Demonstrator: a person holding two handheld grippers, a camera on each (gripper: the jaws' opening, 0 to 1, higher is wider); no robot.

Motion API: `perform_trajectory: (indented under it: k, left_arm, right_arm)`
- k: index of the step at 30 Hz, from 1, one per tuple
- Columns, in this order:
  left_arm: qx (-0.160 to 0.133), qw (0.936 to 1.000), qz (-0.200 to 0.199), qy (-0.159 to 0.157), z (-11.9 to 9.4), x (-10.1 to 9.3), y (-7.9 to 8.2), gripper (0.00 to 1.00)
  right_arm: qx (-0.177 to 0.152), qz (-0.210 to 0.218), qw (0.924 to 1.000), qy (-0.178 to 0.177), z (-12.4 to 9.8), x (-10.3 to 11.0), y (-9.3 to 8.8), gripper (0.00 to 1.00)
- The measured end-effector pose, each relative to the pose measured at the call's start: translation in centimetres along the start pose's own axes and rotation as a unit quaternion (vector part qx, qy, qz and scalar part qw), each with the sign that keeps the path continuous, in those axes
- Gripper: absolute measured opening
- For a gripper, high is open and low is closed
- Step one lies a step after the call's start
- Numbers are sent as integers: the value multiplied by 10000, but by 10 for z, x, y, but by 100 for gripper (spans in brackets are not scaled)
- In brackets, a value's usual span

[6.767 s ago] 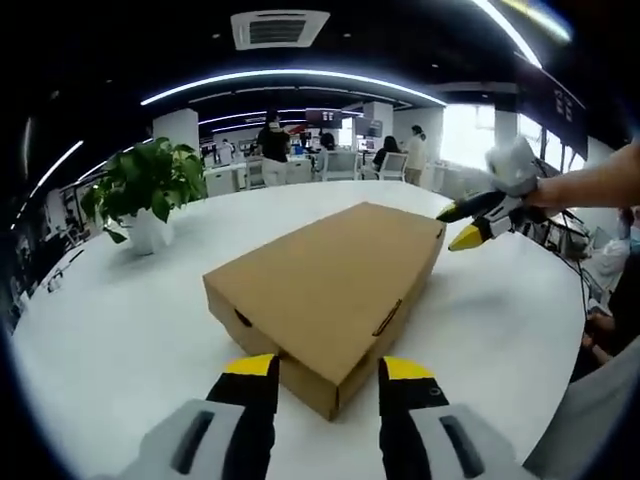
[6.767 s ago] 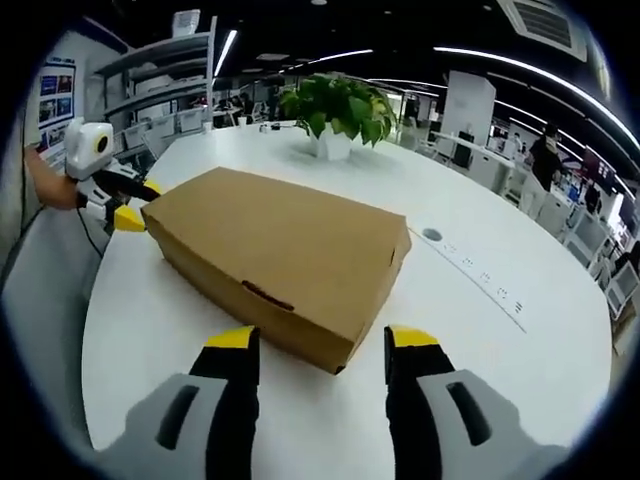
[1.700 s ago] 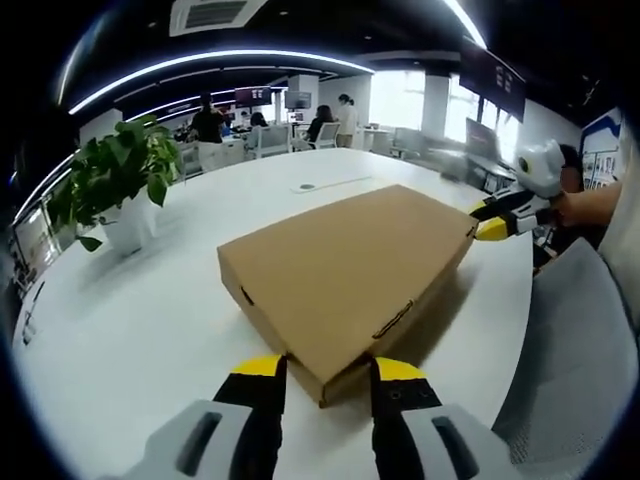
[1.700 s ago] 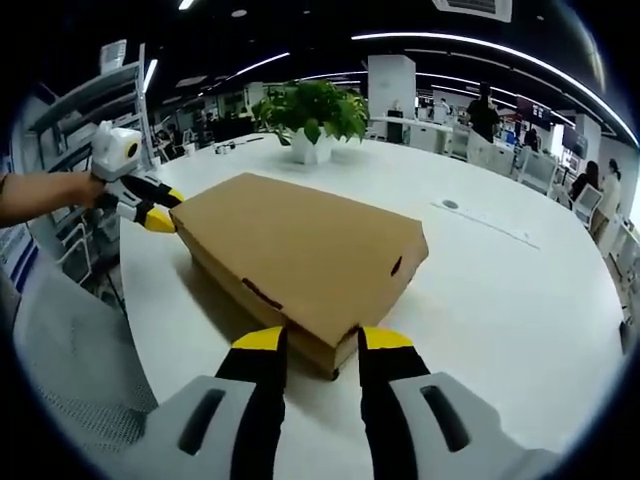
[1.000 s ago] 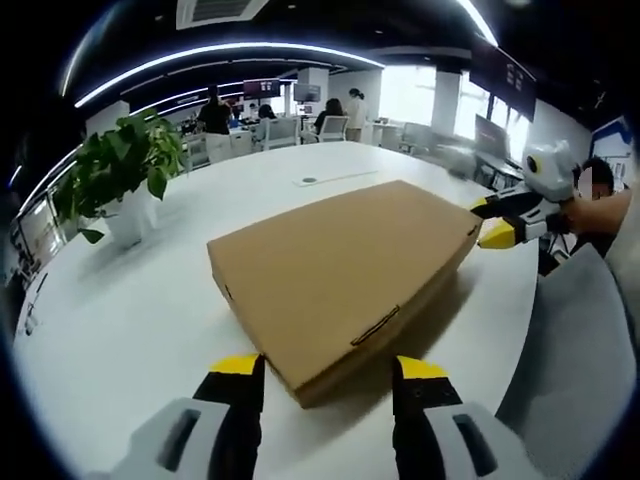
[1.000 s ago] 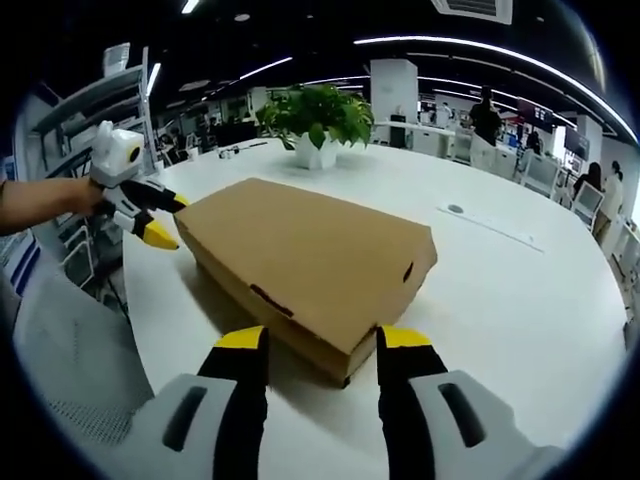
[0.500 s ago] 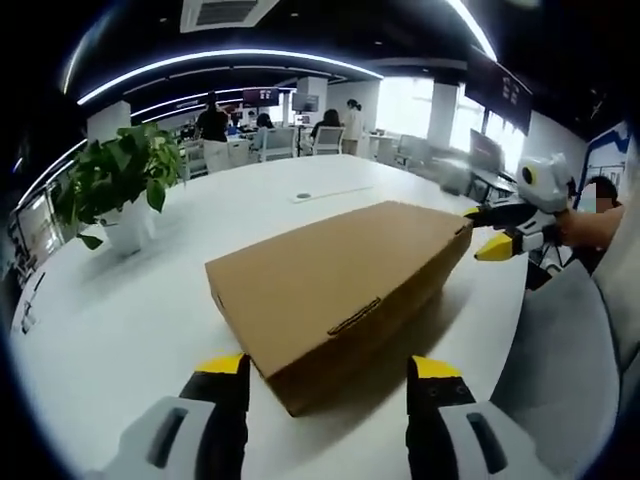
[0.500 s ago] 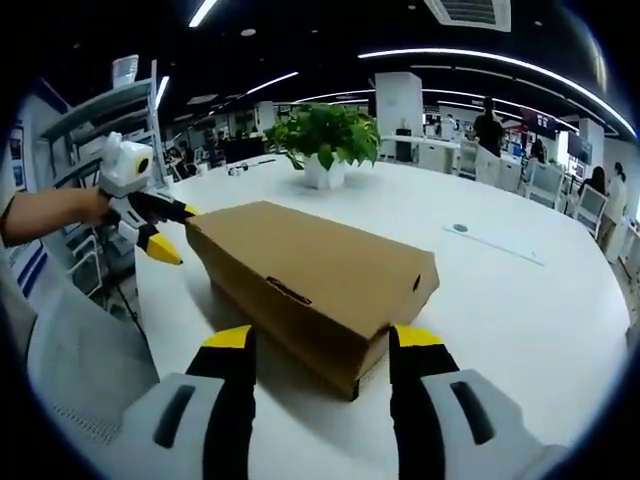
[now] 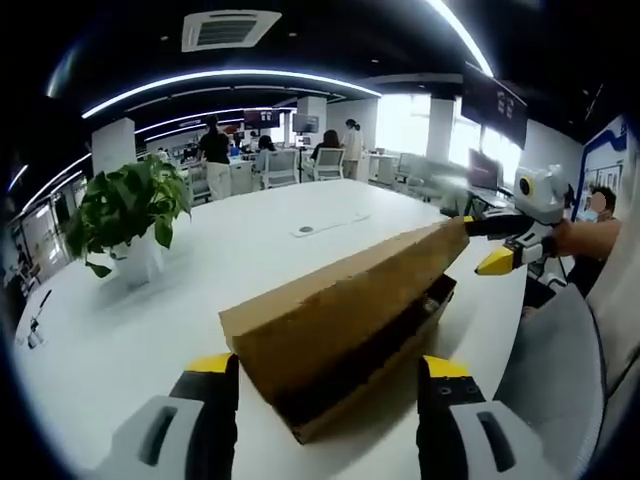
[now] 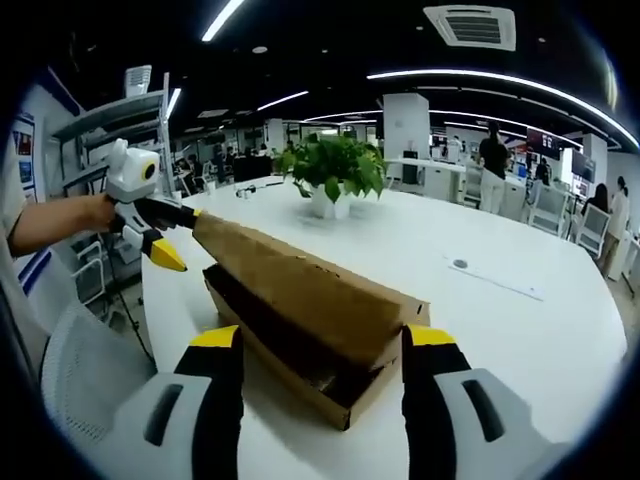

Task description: Operate the shoe box by opening the lid, removing the specified soft item, and placing it in the target area until the item is outside and the box remains undamaged.

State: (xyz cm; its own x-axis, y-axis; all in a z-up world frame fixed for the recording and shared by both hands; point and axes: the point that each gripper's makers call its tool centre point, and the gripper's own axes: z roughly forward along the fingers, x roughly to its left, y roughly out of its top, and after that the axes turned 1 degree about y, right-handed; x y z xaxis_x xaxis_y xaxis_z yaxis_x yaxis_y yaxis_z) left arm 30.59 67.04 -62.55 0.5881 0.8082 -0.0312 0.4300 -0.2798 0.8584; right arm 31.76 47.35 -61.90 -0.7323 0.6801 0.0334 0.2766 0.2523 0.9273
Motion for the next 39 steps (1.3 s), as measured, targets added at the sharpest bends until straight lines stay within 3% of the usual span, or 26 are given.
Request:
perform_trajectory:
  k: [7, 23, 33, 39]
  left_arm:
    - [-178, 9996, 176, 107, 4, 8, 25, 80]
    - [-494, 9975, 252, 438, 20, 31, 56, 79]
    - [-614, 9951, 162, 752, 28, 53, 69, 66]
    - [-642, 9921, 256, 1049, 33, 70, 75, 54]
  right_arm:
    - [-205, 21, 9998, 64, 6, -11, 26, 67]
    - [-324, -271, 9990, 145, 23, -26, 50, 77]
    - [-326, -252, 9991, 59, 35, -41, 61, 76]
    - [-284, -306, 9991, -96, 41, -53, 64, 70]
